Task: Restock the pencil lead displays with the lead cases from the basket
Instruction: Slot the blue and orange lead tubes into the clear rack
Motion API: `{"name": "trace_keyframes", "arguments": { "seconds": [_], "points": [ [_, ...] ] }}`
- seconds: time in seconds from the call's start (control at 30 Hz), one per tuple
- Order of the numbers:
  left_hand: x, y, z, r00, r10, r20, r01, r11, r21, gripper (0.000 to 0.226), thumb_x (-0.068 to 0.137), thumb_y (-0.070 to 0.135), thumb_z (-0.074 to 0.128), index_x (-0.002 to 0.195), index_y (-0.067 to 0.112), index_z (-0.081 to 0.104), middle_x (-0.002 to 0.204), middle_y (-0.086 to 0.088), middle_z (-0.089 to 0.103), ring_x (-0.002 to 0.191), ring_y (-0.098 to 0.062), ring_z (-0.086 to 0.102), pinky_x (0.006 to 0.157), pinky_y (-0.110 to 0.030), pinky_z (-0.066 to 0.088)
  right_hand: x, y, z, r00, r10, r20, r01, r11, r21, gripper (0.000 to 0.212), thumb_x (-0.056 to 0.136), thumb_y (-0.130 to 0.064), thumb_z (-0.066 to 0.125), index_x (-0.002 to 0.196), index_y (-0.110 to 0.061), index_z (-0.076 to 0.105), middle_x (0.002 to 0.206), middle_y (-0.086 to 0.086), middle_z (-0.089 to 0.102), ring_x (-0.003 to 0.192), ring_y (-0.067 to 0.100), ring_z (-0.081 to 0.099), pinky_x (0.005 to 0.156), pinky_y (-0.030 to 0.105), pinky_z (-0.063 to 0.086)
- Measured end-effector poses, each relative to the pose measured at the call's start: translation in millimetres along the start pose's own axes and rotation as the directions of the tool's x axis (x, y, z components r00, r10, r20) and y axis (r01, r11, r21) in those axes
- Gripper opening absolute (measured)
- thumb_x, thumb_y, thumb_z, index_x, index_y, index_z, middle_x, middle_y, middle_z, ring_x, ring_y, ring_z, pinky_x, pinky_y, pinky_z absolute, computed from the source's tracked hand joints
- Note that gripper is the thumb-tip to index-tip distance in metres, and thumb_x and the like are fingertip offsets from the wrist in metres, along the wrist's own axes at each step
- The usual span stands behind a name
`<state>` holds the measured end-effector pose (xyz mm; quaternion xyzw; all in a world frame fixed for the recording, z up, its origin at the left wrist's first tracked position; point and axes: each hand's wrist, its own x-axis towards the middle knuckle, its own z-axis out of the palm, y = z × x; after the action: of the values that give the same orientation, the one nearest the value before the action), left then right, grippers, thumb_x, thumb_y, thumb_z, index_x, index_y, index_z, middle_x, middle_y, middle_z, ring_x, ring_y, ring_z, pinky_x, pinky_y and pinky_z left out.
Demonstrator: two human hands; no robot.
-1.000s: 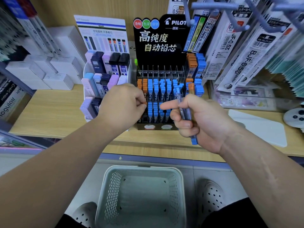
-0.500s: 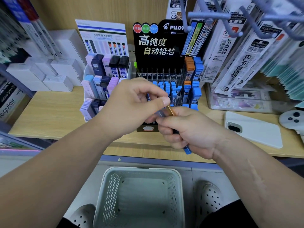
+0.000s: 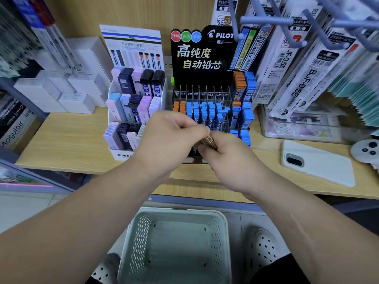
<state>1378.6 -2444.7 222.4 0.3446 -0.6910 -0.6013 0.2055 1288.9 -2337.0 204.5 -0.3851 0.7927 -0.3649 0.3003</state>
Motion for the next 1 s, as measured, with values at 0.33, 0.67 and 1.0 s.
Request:
{"name": "trace_keyframes", "arguments": {
  "seconds": [0.33,0.67,1.0],
  "points": [
    [18,8,-53,0.981,0.189,-0.046,-0.187,0.981,0.047,0.013,0.083,0.002,0.075,0.075,0.011,0.070,0.057,-0.005,0.067,0.046,-0.018,0.062,0.039,-0.022,0.038,0,8,-19,0.992,0.123,-0.017,-0.123,0.992,0.017,0.020,0.105,-0.030,0.050,0.111,-0.025,0.069,0.081,-0.003,0.062,0.070,0.019,0.054,0.073,0.037,0.049],
    [34,-10,-48,0.963,0.269,0.015,-0.259,0.908,0.331,0.009,0.082,0.009,0.079,0.080,0.012,0.071,0.070,0.001,0.069,0.050,0.002,0.054,0.055,-0.010,0.045,0,14,-22,0.989,0.136,-0.050,-0.133,0.989,0.058,0.021,0.105,-0.028,0.050,0.116,-0.029,0.068,0.073,-0.017,0.052,0.073,0.006,0.053,0.071,0.028,0.045],
    [38,-21,-46,0.953,0.286,0.099,-0.300,0.849,0.434,0.007,0.083,0.008,0.078,0.081,0.010,0.072,0.066,0.009,0.065,0.046,0.002,0.050,0.052,-0.005,0.036,-1,15,-25,0.991,0.128,-0.048,-0.125,0.990,0.072,0.020,0.105,-0.030,0.050,0.113,-0.028,0.069,0.071,-0.011,0.052,0.068,0.011,0.050,0.073,0.034,0.047]
  ]
}}
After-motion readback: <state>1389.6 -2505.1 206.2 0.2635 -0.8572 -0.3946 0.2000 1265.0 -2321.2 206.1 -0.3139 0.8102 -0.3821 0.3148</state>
